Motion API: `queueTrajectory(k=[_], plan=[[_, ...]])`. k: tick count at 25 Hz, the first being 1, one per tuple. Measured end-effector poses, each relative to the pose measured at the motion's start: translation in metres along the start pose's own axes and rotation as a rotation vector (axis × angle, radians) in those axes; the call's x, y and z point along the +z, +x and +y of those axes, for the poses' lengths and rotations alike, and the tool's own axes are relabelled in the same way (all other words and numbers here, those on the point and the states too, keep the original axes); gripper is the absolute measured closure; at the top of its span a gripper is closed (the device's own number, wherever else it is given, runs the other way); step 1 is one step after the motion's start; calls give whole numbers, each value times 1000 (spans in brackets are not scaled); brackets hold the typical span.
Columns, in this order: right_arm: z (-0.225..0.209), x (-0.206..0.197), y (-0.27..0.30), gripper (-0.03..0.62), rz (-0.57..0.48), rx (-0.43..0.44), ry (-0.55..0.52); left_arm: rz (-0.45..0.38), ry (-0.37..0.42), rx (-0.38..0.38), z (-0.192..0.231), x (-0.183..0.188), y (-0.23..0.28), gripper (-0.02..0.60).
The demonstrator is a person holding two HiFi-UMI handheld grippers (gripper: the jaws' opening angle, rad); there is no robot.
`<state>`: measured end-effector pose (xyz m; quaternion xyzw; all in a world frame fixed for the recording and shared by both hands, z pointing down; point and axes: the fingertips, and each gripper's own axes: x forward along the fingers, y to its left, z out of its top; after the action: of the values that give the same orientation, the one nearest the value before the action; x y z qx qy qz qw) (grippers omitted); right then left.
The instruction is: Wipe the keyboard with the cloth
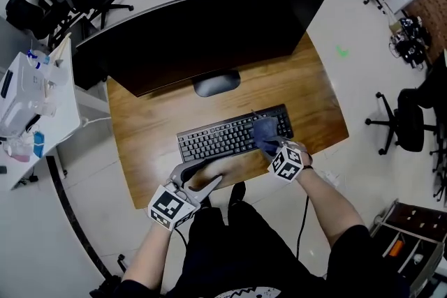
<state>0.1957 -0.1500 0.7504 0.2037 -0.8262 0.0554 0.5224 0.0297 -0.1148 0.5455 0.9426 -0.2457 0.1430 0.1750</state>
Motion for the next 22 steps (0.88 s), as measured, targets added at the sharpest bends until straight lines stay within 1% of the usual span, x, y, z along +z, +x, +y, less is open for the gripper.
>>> queueTrajectory(k=[4, 7, 16, 20, 22], plan=[[-26, -38, -13, 505, 37, -41, 105, 18, -8, -15, -7, 3, 11, 379], [-38, -61, -21, 505, 47, -63, 181, 17, 3, -15, -8, 4, 17, 379], [-61, -103, -37, 505, 126, -149, 237, 28, 7, -11, -13, 4, 18, 377], [-66, -110, -40, 505, 156, -182, 268, 23, 13, -8, -12, 5, 12, 379], [-67, -107, -44, 505, 154, -198, 288, 23, 16, -7, -13, 6, 8, 377]])
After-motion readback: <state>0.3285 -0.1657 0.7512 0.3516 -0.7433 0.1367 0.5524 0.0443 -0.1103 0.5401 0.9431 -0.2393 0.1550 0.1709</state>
